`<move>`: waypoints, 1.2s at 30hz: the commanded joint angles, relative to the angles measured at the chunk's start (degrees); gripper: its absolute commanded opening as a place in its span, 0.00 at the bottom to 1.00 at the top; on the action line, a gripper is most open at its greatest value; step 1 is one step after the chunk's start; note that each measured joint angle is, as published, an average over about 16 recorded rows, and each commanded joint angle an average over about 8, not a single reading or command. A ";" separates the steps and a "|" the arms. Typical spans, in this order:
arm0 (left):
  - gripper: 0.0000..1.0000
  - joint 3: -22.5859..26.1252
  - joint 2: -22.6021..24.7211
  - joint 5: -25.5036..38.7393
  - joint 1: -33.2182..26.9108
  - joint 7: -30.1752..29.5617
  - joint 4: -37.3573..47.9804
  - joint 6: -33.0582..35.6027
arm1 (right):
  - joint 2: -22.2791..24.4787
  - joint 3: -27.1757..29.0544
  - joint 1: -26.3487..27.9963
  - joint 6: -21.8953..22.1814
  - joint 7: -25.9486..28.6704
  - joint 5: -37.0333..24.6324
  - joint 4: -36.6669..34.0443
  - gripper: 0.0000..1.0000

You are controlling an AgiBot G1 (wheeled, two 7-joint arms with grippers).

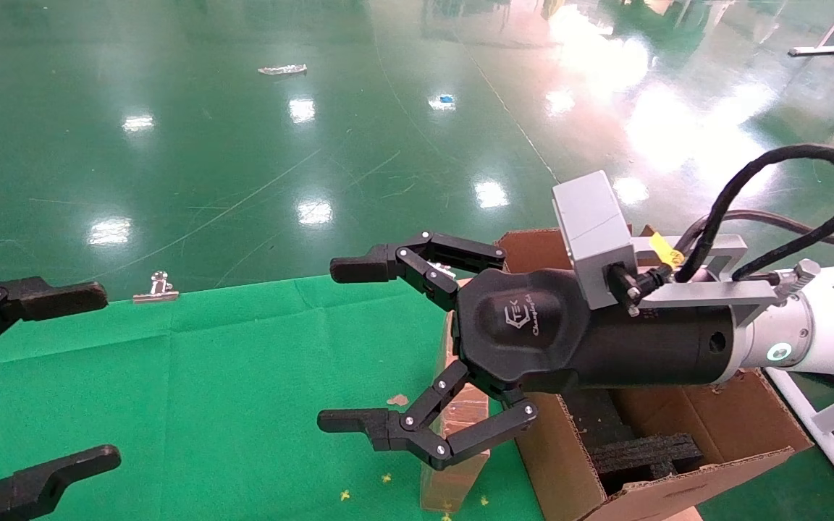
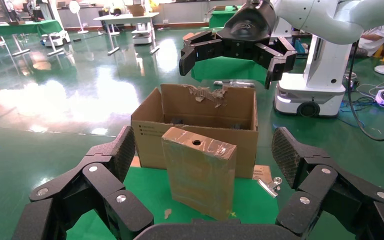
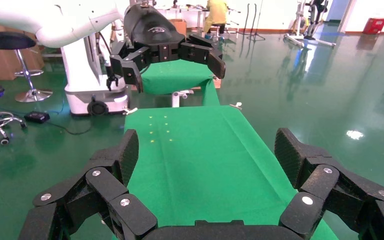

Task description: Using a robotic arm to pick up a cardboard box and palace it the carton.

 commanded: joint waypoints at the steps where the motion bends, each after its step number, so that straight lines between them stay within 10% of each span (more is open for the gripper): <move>1: 1.00 0.00 0.00 0.00 0.00 0.00 0.00 0.00 | 0.00 0.00 0.00 0.00 0.00 0.00 0.00 1.00; 19: 1.00 0.03 0.00 -0.01 -0.02 0.03 0.04 0.01 | 0.10 -2.63 1.34 1.03 3.54 -4.54 2.25 1.00; 36: 1.00 0.11 -0.02 -0.06 -0.05 0.07 0.06 -0.01 | -12.79 -27.81 26.21 -4.23 27.98 -45.36 3.33 1.00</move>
